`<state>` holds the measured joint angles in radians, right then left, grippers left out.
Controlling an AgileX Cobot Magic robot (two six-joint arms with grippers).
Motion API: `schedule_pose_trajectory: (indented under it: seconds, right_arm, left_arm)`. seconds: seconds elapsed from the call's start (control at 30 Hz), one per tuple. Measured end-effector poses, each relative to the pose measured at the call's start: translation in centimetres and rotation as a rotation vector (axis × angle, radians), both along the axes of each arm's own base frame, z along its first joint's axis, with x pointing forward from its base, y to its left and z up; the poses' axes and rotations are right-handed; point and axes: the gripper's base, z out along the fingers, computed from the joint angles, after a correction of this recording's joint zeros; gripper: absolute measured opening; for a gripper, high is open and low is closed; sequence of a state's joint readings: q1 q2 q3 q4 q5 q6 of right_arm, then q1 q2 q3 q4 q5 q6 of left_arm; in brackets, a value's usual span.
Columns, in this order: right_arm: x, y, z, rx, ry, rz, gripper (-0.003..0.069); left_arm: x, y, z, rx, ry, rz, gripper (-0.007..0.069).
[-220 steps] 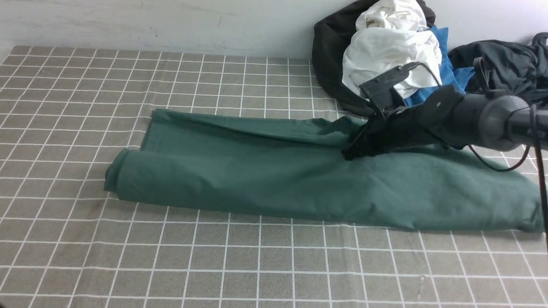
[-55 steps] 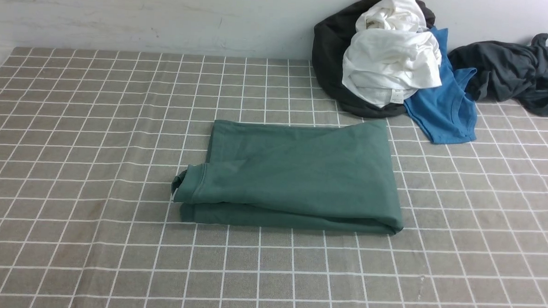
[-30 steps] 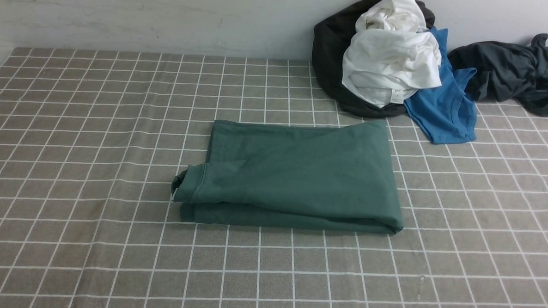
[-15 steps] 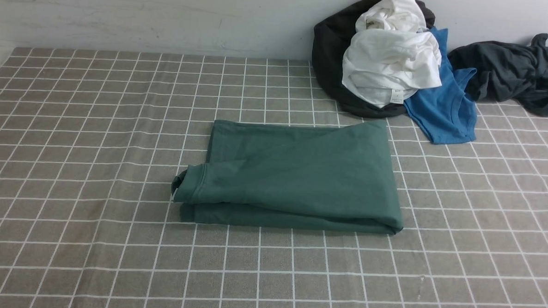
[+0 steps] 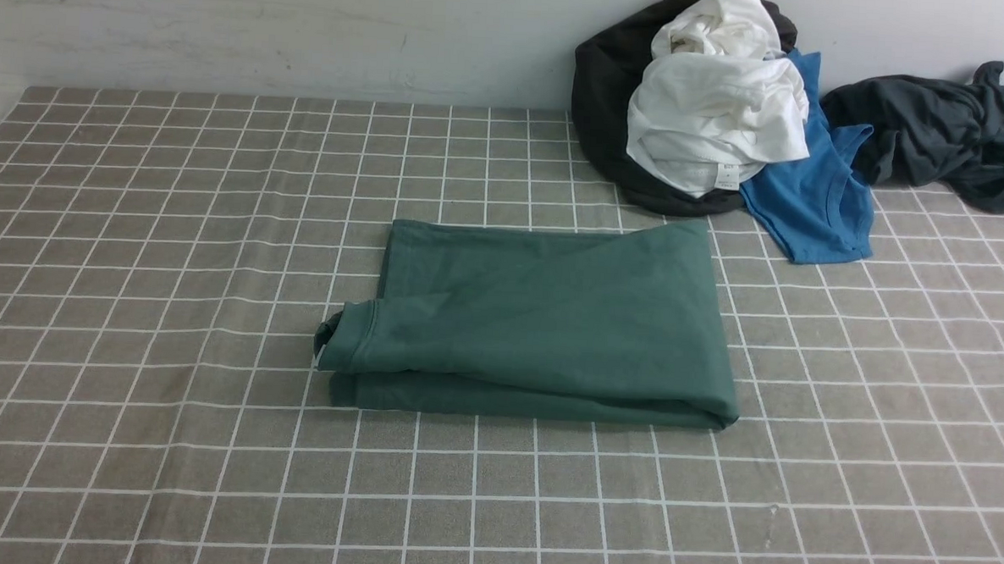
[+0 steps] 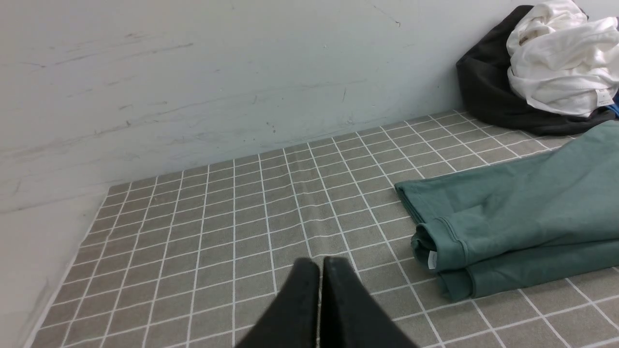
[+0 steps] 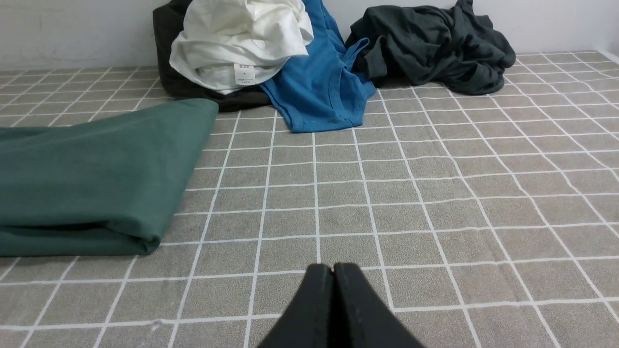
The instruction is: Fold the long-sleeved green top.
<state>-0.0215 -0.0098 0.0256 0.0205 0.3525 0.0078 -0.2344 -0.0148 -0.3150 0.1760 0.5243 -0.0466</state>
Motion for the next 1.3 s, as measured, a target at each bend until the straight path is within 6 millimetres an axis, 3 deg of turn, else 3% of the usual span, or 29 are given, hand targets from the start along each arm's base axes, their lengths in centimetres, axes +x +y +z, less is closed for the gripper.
schedule_pose_trajectory:
  seconds: [0.63,0.87,1.1,1.3]
  right_arm:
    - [0.0,0.0,0.0,0.007,0.001,0.000,-0.0013]
    - [0.0,0.0,0.0,0.008,0.003,0.001,-0.0013]
    - [0.0,0.0,0.0,0.009,0.004,0.001,-0.0013]
    - [0.0,0.0,0.0,0.010,0.005,0.001,-0.0013]
  left_arm:
    - [0.1,0.0,-0.4,0.001,0.011,-0.001,-0.0007]
    - [1.3,-0.5,-4.6,-0.062,0.138,0.019,-0.0007]
    - [2.4,-0.4,-8.1,-0.123,0.106,0.115,-0.0007]
    - [2.4,-0.4,-9.7,-0.140,0.196,0.139,-0.0007]
